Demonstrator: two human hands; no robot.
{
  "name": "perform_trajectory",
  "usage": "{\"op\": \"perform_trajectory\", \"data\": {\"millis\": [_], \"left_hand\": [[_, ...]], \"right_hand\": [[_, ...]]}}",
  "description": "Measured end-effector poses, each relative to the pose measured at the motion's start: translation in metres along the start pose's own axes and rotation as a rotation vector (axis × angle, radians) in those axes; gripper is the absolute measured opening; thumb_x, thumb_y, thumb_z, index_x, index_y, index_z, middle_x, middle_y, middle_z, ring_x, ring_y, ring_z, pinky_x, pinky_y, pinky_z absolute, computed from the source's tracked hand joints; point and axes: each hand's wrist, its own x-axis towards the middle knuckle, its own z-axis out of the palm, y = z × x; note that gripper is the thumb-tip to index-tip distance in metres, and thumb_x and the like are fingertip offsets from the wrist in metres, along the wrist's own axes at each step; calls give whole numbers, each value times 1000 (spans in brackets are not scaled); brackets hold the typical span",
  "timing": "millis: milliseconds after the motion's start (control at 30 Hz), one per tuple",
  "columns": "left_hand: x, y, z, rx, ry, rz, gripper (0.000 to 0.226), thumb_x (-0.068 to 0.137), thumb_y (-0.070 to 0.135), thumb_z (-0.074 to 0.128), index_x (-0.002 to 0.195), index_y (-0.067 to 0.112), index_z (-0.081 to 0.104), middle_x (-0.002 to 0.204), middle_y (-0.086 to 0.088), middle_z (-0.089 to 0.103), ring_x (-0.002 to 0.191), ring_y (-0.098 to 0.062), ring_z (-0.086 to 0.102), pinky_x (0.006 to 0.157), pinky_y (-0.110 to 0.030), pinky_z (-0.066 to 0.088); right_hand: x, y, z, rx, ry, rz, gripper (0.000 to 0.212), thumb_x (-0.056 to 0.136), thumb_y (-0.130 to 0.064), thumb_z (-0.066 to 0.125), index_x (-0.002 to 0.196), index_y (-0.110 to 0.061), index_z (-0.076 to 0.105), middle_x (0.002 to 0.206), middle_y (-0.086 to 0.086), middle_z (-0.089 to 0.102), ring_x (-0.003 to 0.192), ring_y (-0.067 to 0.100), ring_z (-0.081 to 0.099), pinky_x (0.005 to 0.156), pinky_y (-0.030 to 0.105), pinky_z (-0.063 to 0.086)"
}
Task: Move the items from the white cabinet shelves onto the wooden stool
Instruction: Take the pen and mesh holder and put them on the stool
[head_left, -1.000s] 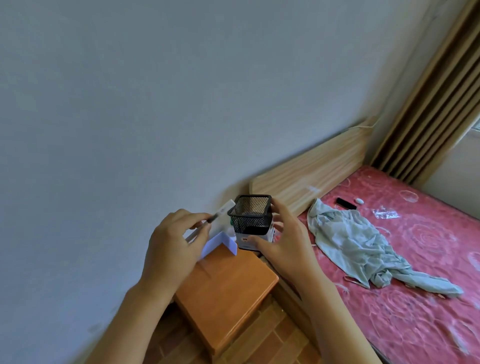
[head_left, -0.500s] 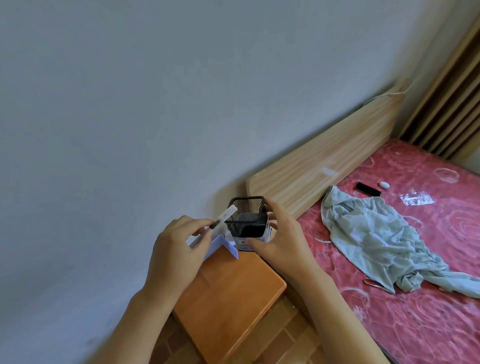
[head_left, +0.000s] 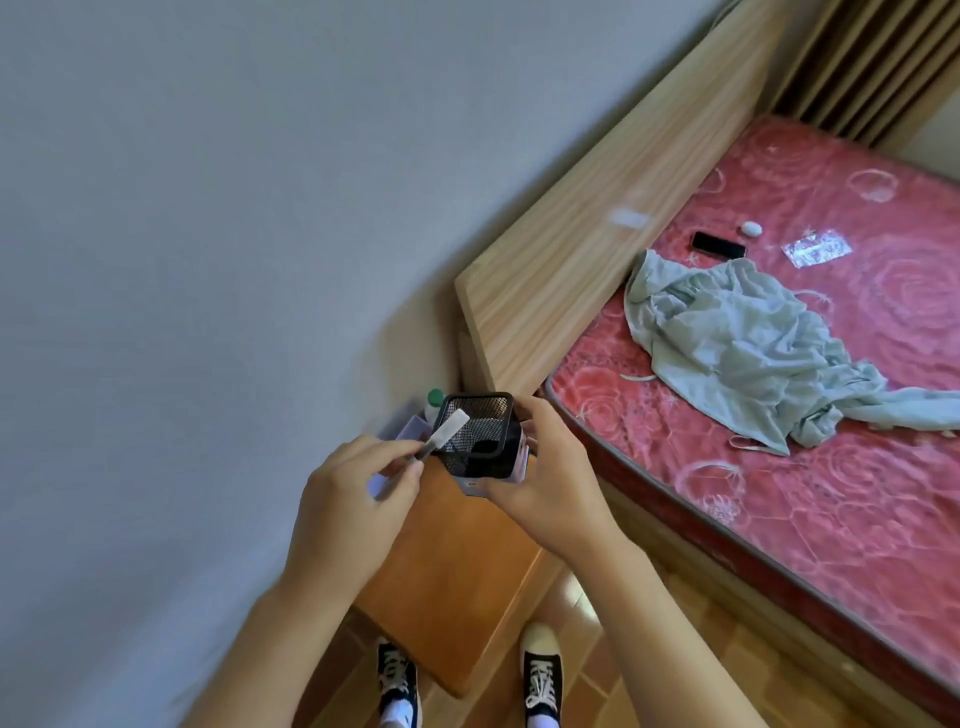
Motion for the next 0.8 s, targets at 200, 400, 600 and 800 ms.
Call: {"op": "perform_trajectory", "data": {"millis": [200,400,600,800], "left_hand": [[10,-67,39,7,-131,13,23,91,14,78,111,24,80,93,14,69,90,-8,66,78,-12,48],[7,-131,89,-14,-171,24,21,95,16,73,115,21,78,95,13,68,91,-10,66,75,-20,56],[5,-191,142,23,-132,39,19,94,13,74,112,18,78,90,8,68,86,-17,64,74,-35,56],[4,-236,179,57,-76,26,17,95,12,73,111,13,78,90,2,69,85,-25,65,74,-45,56]], "right_hand": [[6,60,60,-19,68,114,89,70,-44,94,144,-33,46,136,-17,60,126,3,56,103,31,53],[13,122,114,-15,120,145,76,75,-34,96,133,-36,47,129,-22,61,124,-10,51,94,3,40],[26,189,167,36,169,169,77,76,-30,96,136,-26,48,126,-18,62,122,-2,56,95,6,42],[45,237,205,57,174,161,76,77,-26,94,136,-21,46,128,-11,64,124,3,57,98,6,42]]}}
